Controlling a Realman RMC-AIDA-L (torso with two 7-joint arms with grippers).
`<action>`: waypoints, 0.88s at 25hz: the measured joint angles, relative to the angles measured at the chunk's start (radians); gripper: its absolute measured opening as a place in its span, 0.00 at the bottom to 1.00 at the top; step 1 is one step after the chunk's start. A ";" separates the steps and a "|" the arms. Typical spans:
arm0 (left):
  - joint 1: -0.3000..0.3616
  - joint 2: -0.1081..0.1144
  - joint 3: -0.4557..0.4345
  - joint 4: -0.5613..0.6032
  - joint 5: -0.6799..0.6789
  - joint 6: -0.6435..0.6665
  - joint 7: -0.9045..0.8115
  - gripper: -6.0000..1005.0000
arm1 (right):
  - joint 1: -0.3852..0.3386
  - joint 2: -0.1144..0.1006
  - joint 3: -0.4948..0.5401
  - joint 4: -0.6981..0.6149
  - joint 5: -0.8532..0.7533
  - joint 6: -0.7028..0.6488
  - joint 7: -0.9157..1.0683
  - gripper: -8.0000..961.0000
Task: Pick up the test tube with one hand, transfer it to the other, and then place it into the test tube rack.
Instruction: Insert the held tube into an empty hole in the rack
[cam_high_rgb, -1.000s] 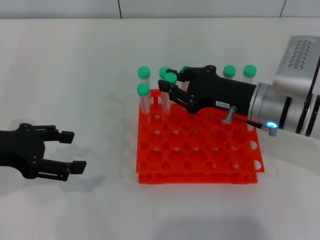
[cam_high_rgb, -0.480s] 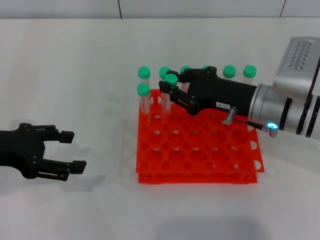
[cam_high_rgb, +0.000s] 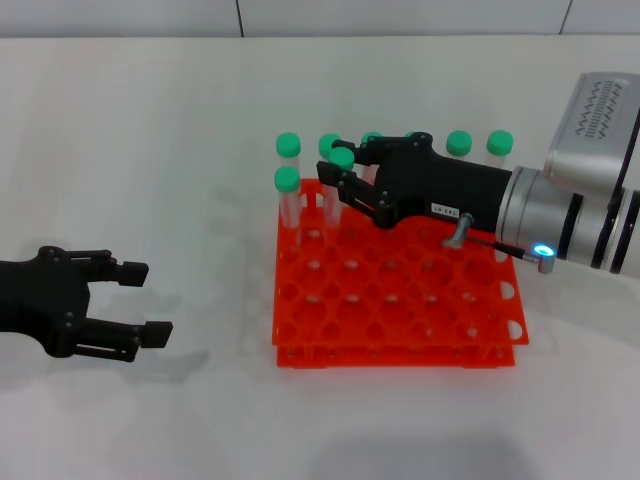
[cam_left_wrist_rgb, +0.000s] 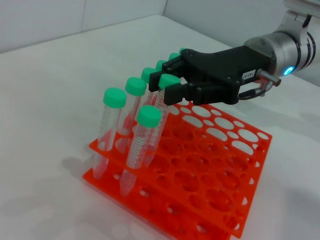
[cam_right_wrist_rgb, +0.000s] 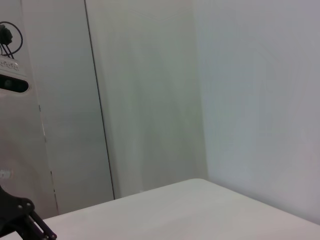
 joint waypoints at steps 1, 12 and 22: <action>0.000 0.000 0.000 0.000 0.000 0.000 0.000 0.88 | 0.000 0.000 0.000 0.001 0.000 0.000 0.000 0.35; 0.000 0.000 0.000 0.000 0.000 0.000 0.008 0.88 | -0.004 0.000 0.000 0.004 0.000 0.002 0.000 0.35; 0.000 -0.003 0.000 -0.003 0.000 0.000 0.008 0.88 | -0.003 0.000 -0.010 0.011 0.000 0.002 0.000 0.36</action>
